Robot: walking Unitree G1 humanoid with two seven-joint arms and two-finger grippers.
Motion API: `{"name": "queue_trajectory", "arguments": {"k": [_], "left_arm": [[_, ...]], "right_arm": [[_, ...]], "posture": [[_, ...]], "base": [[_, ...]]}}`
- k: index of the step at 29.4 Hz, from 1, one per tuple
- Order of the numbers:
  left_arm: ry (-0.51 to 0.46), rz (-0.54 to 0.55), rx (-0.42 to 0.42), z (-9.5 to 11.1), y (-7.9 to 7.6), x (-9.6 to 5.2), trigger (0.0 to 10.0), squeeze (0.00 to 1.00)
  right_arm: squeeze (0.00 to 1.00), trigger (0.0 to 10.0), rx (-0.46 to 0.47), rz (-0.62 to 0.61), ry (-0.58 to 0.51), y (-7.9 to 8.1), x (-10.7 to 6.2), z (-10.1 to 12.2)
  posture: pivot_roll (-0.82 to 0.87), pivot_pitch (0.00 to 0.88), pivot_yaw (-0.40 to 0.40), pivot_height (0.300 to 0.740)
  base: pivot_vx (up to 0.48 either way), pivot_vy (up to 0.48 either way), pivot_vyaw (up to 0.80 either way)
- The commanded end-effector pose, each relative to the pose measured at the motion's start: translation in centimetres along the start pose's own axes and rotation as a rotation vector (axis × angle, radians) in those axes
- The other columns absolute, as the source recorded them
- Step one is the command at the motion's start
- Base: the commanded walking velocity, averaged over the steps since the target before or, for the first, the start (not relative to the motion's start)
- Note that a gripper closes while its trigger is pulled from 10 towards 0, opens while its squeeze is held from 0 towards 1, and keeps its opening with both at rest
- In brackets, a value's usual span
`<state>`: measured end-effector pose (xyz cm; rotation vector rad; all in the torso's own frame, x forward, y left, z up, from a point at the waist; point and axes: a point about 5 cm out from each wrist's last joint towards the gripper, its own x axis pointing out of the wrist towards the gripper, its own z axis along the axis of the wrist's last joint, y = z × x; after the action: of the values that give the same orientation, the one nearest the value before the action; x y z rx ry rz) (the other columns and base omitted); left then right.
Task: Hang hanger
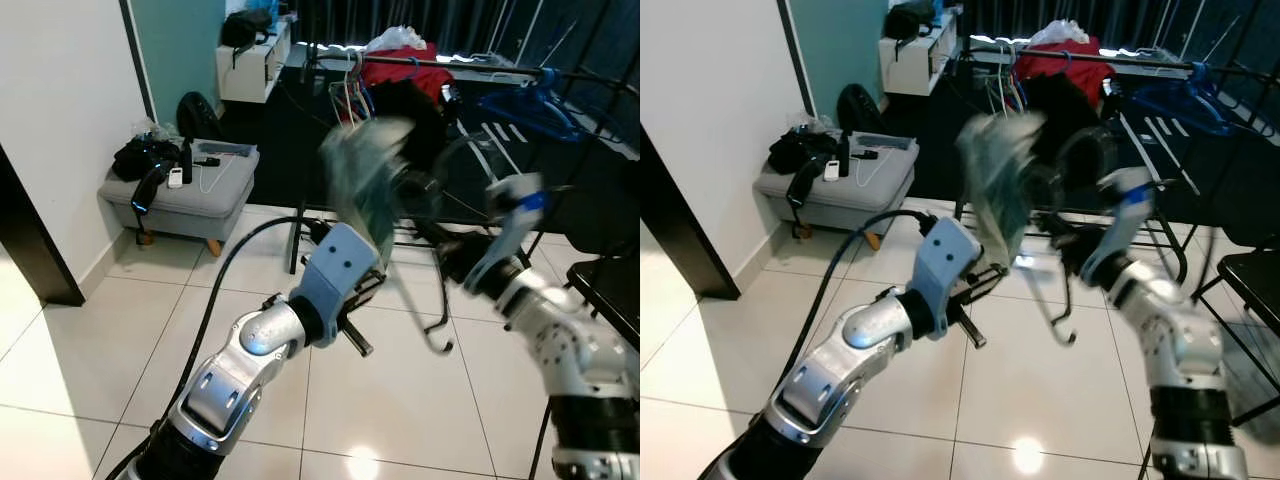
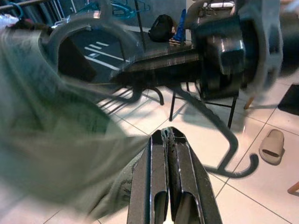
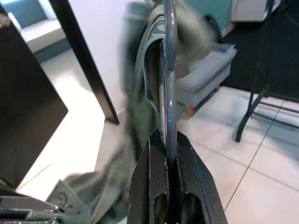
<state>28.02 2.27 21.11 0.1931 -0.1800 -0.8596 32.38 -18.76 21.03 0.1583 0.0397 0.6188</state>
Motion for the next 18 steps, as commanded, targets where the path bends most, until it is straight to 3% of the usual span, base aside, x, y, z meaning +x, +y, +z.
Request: {"name": "queue_trajectory", "arguments": {"k": [1,7,8,9,10,13,14,18], "left_arm": [[-0.025,-0.033,-0.002,0.7,-0.6,0.2,10.0,0.0],[-0.076,-0.076,-0.058,1.5,-1.1,0.2,10.0,0.0],[-0.081,-0.143,-0.061,1.6,-1.7,-0.1,10.0,0.0],[-0.081,-0.143,-0.061,1.6,-1.7,-0.1,10.0,0.0],[-0.082,-0.22,-0.082,1.6,-2.1,-0.6,10.0,0.17],[-0.082,-0.22,-0.082,1.6,-2.1,-0.6,10.0,0.17],[-0.086,-0.236,-0.096,1.8,-1.8,-1.0,10.0,1.0],[-0.081,-0.288,-0.106,1.9,-1.5,-2.0,10.0,1.0]], "right_arm": [[0.0,10.0,-0.03,-0.002,-0.008,0.0,-0.4,0.6],[0.0,10.0,-0.018,-0.001,0.025,-0.1,-0.7,0.0],[0.0,10.0,-0.013,0.004,0.017,-0.2,-0.9,0.1],[0.0,10.0,-0.013,0.004,0.017,-0.2,-0.9,0.1],[0.0,10.0,-0.003,0.021,-0.027,-0.3,-1.2,0.8],[0.0,10.0,-0.003,0.021,-0.027,-0.3,-1.2,0.8],[0.0,10.0,0.002,0.031,-0.055,-0.4,-1.4,1.3],[0.0,10.0,-0.006,0.067,-0.101,-0.4,-1.9,2.2]], "posture": [[-0.02,0.061,-0.063,0.74],[-0.02,0.066,-0.057,0.74],[-0.02,0.068,-0.053,0.74],[-0.02,0.068,-0.053,0.74],[-0.02,0.068,-0.053,0.74],[-0.02,0.068,-0.053,0.74],[-0.02,0.068,-0.053,0.74],[-0.01,0.071,-0.052,0.74]], "base": [[0.0,0.0,0.0],[0.0,0.0,0.0],[0.0,0.0,0.0],[0.0,0.0,0.0],[0.0,0.0,0.0],[0.0,0.0,0.0],[0.0,0.0,0.0],[0.0,0.0,0.0]]}}
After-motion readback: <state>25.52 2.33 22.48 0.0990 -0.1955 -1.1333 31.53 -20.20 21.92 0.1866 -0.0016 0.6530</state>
